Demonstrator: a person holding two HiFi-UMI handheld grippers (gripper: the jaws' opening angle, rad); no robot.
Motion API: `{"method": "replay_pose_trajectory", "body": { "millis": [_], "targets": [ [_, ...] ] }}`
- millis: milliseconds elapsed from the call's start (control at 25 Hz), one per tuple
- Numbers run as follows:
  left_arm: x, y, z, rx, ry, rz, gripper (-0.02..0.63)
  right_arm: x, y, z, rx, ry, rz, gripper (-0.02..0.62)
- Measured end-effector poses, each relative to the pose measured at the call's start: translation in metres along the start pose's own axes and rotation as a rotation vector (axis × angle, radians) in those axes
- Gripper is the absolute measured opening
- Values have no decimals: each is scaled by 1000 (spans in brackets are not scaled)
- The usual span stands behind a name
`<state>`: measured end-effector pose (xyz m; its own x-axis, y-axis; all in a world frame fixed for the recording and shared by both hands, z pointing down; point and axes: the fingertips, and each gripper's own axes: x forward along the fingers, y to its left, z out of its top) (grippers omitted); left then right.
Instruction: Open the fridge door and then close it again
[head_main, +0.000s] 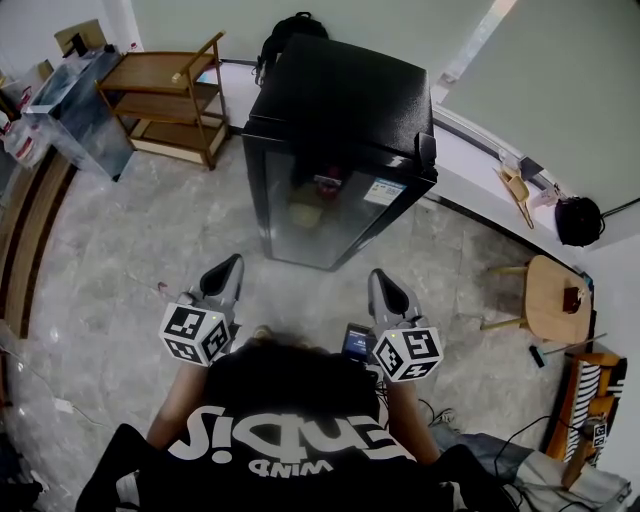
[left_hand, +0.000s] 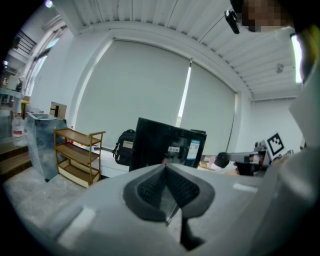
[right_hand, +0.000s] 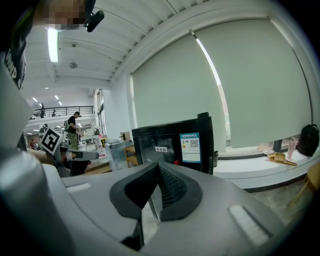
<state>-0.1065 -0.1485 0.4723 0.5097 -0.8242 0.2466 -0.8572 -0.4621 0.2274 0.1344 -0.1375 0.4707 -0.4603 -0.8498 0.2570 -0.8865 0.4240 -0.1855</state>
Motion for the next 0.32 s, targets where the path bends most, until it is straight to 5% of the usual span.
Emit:
{"method": "replay_pose_trajectory", "body": {
  "millis": [320],
  "targets": [
    [-2,-4,-1,-1,4,-5,0,-8,-10,3,-11,3,-19,0]
  ]
}}
